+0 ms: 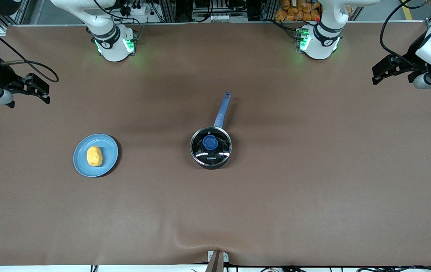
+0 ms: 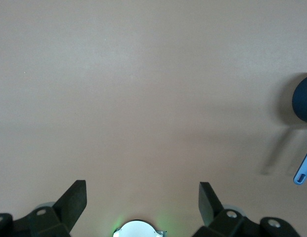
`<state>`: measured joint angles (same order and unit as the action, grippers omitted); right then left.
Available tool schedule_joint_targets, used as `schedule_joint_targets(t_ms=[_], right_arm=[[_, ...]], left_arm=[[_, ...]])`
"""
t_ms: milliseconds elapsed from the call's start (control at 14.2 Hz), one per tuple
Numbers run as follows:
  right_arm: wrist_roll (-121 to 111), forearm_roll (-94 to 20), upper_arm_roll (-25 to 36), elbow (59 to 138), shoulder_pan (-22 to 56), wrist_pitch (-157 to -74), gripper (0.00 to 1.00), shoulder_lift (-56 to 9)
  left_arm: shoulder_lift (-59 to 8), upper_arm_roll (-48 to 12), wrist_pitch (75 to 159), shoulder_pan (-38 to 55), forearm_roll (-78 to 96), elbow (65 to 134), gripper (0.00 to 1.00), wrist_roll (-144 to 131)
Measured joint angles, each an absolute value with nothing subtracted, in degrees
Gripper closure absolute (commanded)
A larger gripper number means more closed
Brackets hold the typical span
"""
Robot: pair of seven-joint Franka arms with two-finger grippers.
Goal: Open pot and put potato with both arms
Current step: 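Move the left gripper over the glass lid while the right gripper reaches the potato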
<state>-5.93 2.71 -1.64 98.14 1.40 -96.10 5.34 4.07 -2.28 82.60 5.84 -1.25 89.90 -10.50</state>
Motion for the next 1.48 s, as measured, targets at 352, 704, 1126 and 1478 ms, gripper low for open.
schedule_joint_targets(t_ms=[352,704,1126,1478], right_arm=[[-5.93,2.71,-1.64,98.14,1.40,-96.10,0.00,5.34],[-5.93,2.71,-1.65,98.14,1.40,-96.10,0.00,5.33],[-6.02,2.71,-1.73,98.13,1.42,-96.24,0.00,4.27],[-6.00,2.69,-1.42,98.20,1.27,-96.41,0.00,2.50]], left_arm=[[4.08,-2.30,82.60,5.90,-0.05,89.67,0.00,-10.50],[3.42,-2.70,82.60,6.26,1.93,89.43,0.00,-10.52],[-5.00,-5.99,86.92,9.15,4.27,83.76,0.00,-22.23],[-16.85,-7.25,95.59,17.12,4.32,77.11,0.00,-41.51]])
